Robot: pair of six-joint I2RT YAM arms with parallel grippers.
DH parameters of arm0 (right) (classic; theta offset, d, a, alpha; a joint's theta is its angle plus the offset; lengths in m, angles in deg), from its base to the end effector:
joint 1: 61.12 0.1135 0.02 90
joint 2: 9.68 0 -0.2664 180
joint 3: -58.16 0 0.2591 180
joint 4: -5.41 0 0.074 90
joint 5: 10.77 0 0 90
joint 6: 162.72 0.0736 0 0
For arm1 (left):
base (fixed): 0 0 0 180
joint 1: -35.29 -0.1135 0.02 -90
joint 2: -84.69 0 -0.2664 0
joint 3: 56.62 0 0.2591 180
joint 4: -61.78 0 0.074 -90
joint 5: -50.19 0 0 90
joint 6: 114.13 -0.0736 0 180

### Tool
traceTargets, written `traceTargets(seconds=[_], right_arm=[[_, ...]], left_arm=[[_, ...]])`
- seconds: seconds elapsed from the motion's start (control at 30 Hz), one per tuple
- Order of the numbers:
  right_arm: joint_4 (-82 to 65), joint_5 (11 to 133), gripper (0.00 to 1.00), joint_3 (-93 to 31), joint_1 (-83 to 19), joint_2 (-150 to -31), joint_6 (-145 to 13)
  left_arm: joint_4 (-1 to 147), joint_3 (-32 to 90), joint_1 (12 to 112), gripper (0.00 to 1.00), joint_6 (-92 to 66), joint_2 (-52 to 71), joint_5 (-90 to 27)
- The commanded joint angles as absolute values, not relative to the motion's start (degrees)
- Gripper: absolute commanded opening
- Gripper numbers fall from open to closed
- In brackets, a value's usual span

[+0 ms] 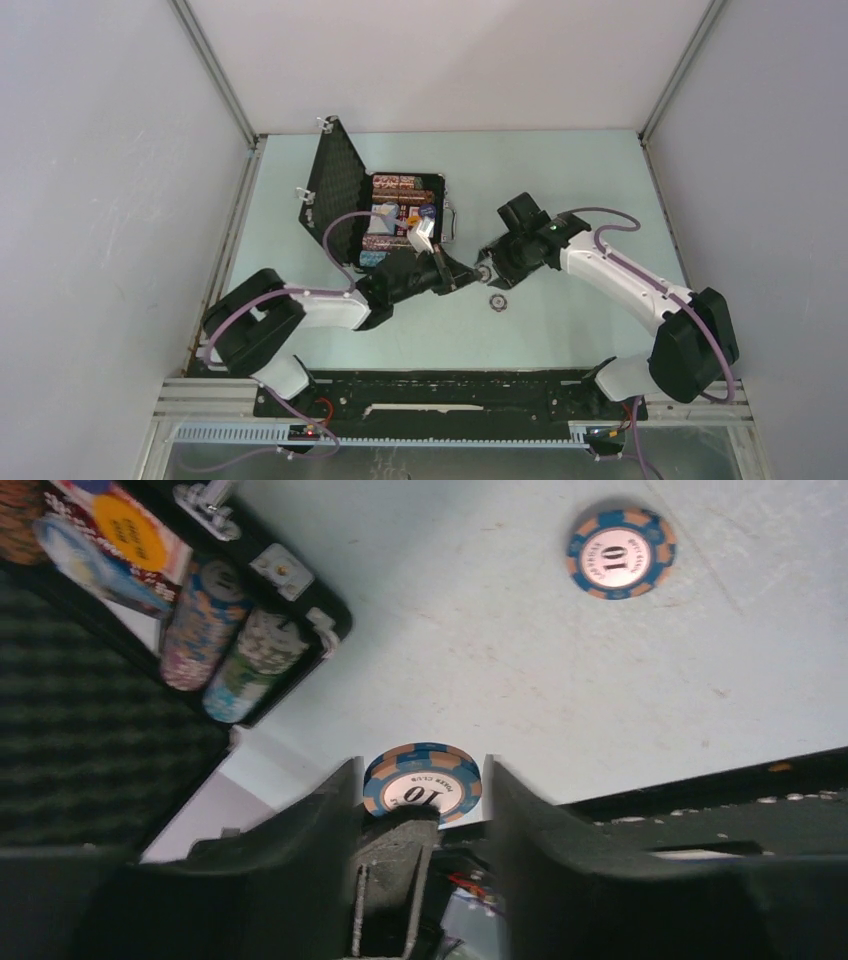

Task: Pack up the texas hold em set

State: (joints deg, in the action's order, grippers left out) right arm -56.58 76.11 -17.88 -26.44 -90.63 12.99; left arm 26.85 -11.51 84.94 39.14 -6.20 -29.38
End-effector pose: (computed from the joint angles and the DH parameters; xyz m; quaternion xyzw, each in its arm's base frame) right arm 0.2396 0.1706 0.2187 0.4169 0.8862 0.1869 0.0763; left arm 0.2156 -0.2743 0.1666 -0.0335 0.7691 -0.5675 0.2922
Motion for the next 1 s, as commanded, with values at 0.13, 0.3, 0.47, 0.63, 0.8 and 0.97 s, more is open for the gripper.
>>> traceTargets(seconds=[0.13, 0.3, 0.47, 0.63, 0.8, 0.97], right_arm=[[-41.9, 85.3, 1.00, -20.1, -28.8, -83.4, -5.1], [-27.6, 87.7, 1.00, -19.5, -33.3, -80.7, -24.7], [-5.9, 84.3, 1.00, -17.0, -39.6, -81.4, -32.9], [13.0, 68.5, 1.00, -16.5, -44.8, -87.5, -38.6], [17.5, 62.5, 1.00, -14.7, -47.5, -94.0, -41.6], [16.1, 65.0, 1.00, -14.2, -48.2, -97.3, -43.8]], left_arm=[[55.2, -2.4, 81.2, 0.00, 17.2, 7.2, -39.6], [69.6, 6.5, 78.1, 0.00, 8.8, 7.4, -46.3], [77.9, 16.6, 76.5, 0.00, 3.5, 2.2, -52.6], [80.2, 25.6, 74.3, 0.00, -3.8, -5.2, -56.5], [82.3, 36.8, 70.4, 0.00, -6.5, -15.7, -57.1], [88.6, 42.0, 71.0, 0.00, -3.8, -19.2, -55.2]])
